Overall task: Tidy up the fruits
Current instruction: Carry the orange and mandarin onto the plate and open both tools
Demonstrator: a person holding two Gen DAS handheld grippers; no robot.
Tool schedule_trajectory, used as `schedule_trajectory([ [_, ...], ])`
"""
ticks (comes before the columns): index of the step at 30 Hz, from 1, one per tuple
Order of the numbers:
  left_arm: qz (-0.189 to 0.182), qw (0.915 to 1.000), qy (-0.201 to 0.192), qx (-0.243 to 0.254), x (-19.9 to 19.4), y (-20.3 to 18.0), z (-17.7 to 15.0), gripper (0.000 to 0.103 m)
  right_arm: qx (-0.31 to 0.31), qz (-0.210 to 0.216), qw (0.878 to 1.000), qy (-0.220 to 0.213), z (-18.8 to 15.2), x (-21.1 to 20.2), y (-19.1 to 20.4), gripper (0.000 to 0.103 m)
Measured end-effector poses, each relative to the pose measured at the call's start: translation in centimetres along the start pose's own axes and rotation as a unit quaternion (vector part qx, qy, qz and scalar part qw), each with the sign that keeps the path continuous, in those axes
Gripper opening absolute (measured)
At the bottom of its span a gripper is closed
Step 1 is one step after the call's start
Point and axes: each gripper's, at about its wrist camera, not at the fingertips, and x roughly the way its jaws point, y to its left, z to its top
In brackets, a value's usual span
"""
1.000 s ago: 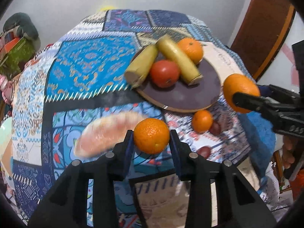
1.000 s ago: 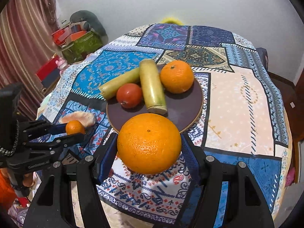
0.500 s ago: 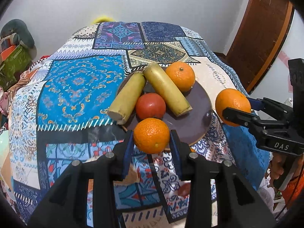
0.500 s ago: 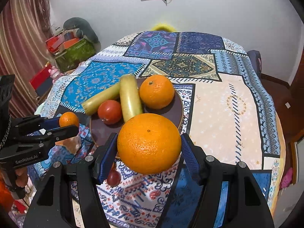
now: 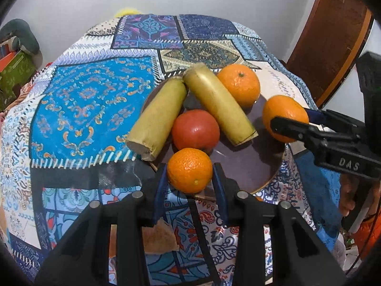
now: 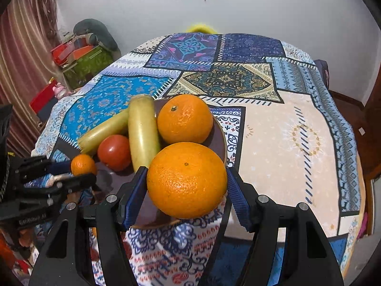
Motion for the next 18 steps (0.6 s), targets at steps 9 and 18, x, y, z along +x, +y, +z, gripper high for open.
schedule_trajectory([
  [9, -0.005, 0.9999, 0.0, -0.012, 1.0, 0.3, 0.1, 0.037, -0.001, 0.001, 1.0, 0.003, 0.4, 1.7, 0.1, 0.063],
  [18, 0.004, 1.0, 0.004, -0.003, 1.1, -0.1, 0.3, 0.04, -0.006, -0.005, 1.0, 0.009, 0.4, 2.0, 0.3, 0.064],
])
